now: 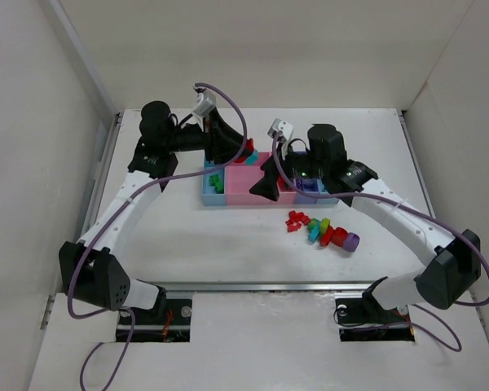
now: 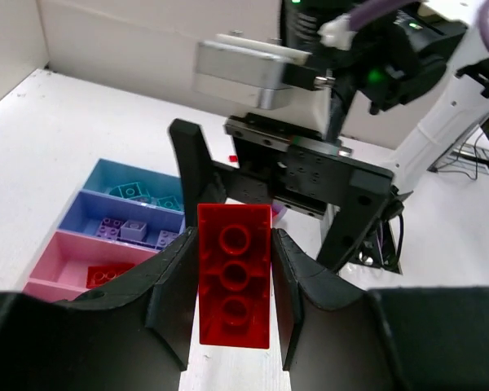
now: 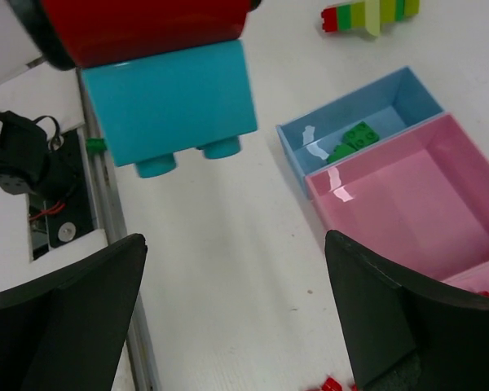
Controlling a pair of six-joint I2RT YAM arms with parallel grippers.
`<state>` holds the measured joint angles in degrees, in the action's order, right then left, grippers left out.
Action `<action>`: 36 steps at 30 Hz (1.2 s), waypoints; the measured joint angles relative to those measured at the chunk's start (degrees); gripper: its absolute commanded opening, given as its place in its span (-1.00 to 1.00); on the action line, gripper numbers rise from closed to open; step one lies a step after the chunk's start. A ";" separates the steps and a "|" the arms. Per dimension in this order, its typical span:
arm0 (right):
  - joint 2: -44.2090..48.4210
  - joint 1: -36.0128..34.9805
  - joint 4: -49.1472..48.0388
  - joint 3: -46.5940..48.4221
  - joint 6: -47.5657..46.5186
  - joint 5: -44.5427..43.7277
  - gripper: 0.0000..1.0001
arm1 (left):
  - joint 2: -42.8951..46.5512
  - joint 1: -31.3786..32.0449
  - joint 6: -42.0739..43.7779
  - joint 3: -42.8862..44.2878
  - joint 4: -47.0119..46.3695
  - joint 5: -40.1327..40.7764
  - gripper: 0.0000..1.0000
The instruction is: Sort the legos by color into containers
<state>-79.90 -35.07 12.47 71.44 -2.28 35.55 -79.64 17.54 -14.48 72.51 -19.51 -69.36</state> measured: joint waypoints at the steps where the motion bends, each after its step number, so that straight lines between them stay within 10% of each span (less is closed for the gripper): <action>1: -0.07 0.00 -0.11 0.04 0.24 0.50 0.91 | 0.66 0.04 0.17 -0.39 -0.13 -0.44 -1.00; 7: -0.07 1.84 -4.00 0.11 3.10 6.58 0.56 | 2.43 0.68 4.57 -1.79 3.37 -1.31 -1.00; 16: -0.07 2.49 -8.72 0.13 6.64 11.52 0.56 | 2.43 2.38 8.09 -2.32 7.52 -1.11 -1.00; 28: -0.92 2.56 -10.36 0.20 8.74 14.36 -0.95 | 2.47 3.41 11.58 -2.40 12.07 -1.05 -1.00; 36: 1.29 4.68 -11.69 -4.50 11.61 8.61 -1.00 | 2.58 3.98 12.96 -2.40 13.55 6.47 -1.00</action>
<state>-78.61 -30.39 0.78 66.94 9.32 44.16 -77.06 21.52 -1.52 70.11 -5.96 -62.89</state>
